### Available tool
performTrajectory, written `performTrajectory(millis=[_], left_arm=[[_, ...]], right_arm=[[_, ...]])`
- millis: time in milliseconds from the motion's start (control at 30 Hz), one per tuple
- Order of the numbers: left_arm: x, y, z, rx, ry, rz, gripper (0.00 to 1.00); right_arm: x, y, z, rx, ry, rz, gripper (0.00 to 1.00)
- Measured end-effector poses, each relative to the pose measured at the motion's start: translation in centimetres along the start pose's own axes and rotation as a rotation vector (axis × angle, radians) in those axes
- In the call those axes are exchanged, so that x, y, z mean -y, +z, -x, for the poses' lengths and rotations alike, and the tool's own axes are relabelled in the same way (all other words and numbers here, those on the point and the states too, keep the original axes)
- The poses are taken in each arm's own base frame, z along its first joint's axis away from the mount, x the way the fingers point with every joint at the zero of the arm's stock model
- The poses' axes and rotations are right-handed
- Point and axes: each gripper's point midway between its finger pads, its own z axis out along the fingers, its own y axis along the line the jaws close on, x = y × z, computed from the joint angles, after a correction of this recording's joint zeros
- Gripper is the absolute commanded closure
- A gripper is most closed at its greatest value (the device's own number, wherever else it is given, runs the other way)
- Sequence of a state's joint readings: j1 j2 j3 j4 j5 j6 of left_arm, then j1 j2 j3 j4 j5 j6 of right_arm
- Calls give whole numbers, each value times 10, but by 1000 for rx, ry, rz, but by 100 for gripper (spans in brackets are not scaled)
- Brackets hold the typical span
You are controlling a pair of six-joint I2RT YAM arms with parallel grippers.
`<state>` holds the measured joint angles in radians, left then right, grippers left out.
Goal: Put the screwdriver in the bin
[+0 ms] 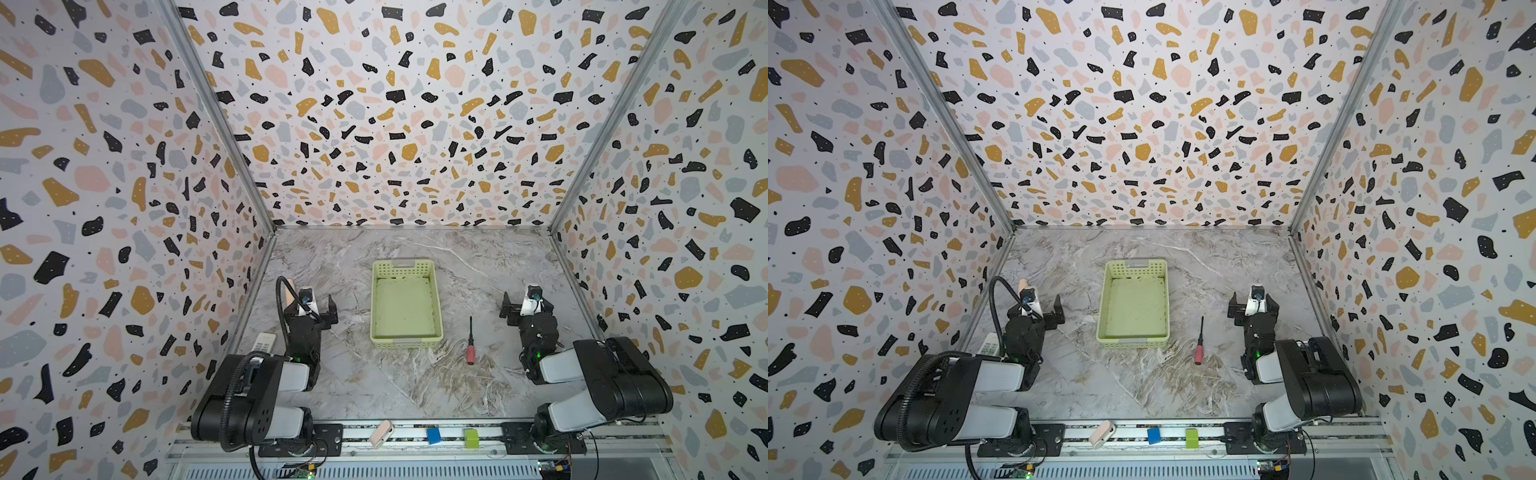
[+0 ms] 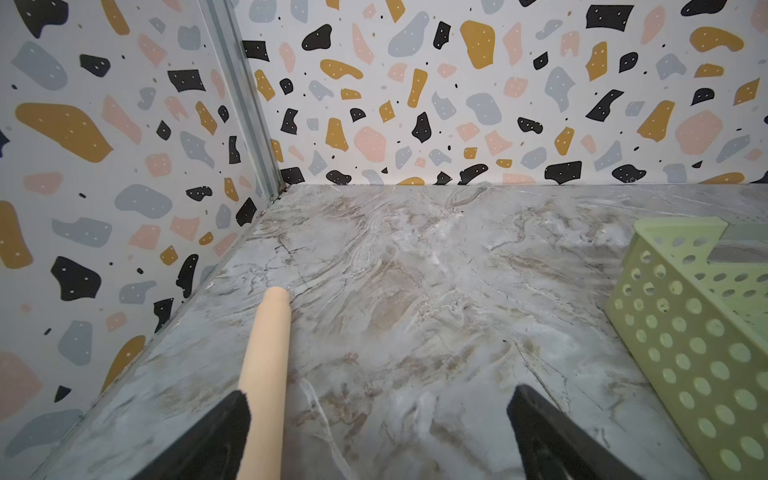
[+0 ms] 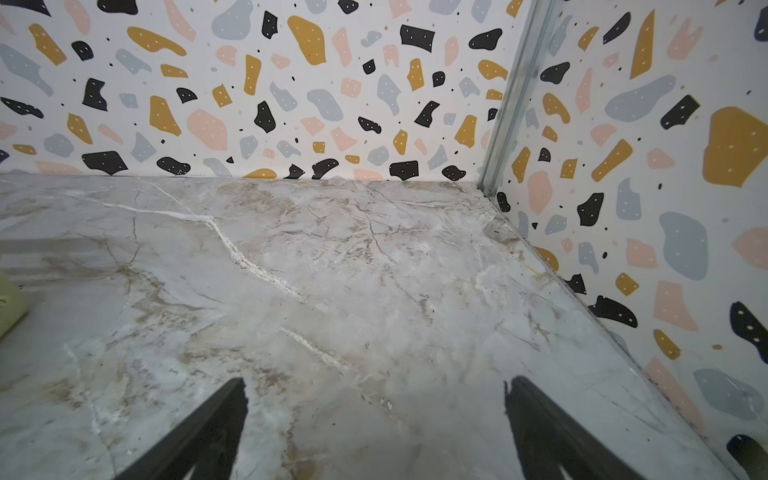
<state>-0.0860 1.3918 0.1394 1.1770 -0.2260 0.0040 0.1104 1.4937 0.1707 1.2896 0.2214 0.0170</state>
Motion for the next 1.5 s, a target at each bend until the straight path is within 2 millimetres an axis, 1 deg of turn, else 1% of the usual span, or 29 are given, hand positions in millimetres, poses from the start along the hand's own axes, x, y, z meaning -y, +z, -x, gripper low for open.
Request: performTrajectory(millis=[833, 967, 1033, 1100, 1133, 1167, 1200, 1267, 1300, 1367, 1400, 1467, 1500], left_arm=[[-4, 3, 1, -5, -15, 28, 1], [-9, 3, 0, -7, -23, 49, 0], [-8, 2, 2, -4, -22, 41, 0], [-4, 0, 8, -3, -11, 21, 0], [-2, 0, 14, -6, -7, 16, 0], [0, 2, 25, -1, -9, 13, 1], [1, 4, 40, 13, -15, 9, 1], [5, 7, 83, 70, -38, -5, 0], [5, 6, 101, 99, -55, -8, 0], [1, -2, 143, 172, -114, -9, 1], [0, -5, 159, 196, -135, -10, 0], [-2, -8, 195, 235, -160, -10, 1], [-2, -7, 209, 243, -161, -11, 0]], right_arm=[[0, 0, 0, 0, 0, 1, 1], [0, 0, 0, 0, 0, 2, 1], [0, 0, 0, 0, 0, 2, 1], [-1, 0, 0, 1, -1, 8, 1], [-2, 0, 0, 1, -3, 12, 1], [-4, -1, 1, -1, -9, 19, 1], [-5, -1, 1, -7, -15, 22, 1], [-8, 0, 7, -29, -20, 22, 1], [-9, 2, 14, -34, -9, 19, 1], [-11, 10, 43, -30, 32, 18, 1], [-12, 12, 59, -16, 50, 25, 1], [-17, 10, 98, 30, 88, 50, 1], [-19, 7, 109, 43, 101, 63, 1]])
